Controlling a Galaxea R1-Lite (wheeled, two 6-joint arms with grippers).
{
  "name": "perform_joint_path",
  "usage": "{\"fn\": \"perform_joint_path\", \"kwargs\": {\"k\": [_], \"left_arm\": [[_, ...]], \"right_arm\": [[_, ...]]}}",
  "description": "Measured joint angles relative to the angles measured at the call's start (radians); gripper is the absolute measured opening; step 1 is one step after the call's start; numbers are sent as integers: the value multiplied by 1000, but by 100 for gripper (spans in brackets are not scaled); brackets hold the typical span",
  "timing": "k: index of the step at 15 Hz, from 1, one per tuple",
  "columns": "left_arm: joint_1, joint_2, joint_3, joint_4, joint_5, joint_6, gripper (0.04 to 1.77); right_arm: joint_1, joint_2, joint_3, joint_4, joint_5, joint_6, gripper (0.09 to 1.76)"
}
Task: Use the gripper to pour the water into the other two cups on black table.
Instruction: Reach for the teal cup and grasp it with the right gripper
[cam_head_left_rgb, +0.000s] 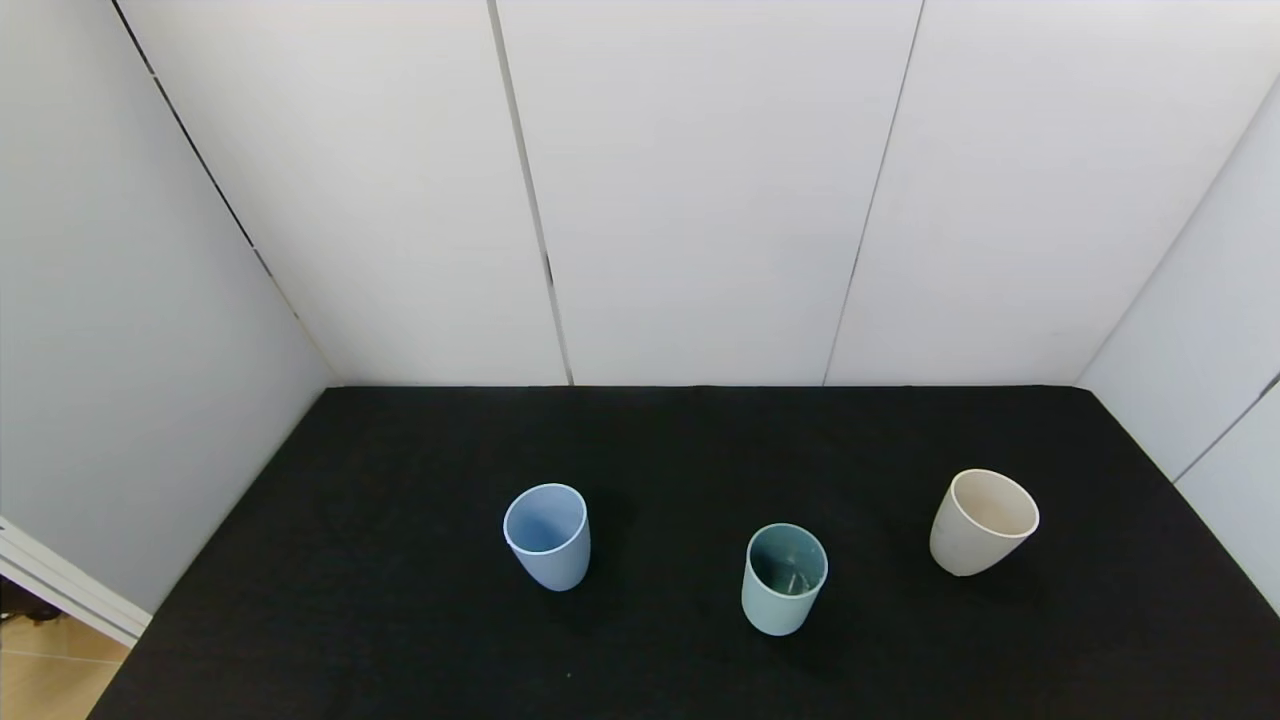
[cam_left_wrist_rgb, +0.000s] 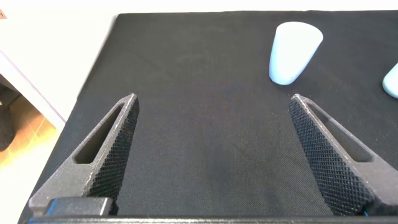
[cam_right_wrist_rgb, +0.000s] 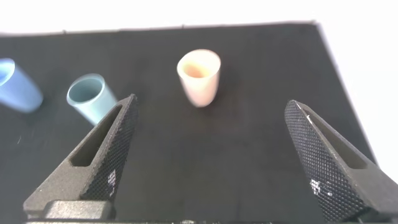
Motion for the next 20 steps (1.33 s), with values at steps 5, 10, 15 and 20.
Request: {"fn": "perform_joint_path", "kwargs": {"k": [5, 10, 15, 20], "left_arm": [[0, 0, 0, 0, 0, 0, 172], [0, 0, 0, 0, 0, 0, 172], [0, 0, 0, 0, 0, 0, 172], [0, 0, 0, 0, 0, 0, 172]], "right_arm": [[40, 356, -116, -65, 111, -69, 171], [183, 702, -149, -290, 124, -79, 171], [332, 1007, -155, -512, 124, -104, 171], [503, 1248, -191, -648, 47, -141, 171]]}}
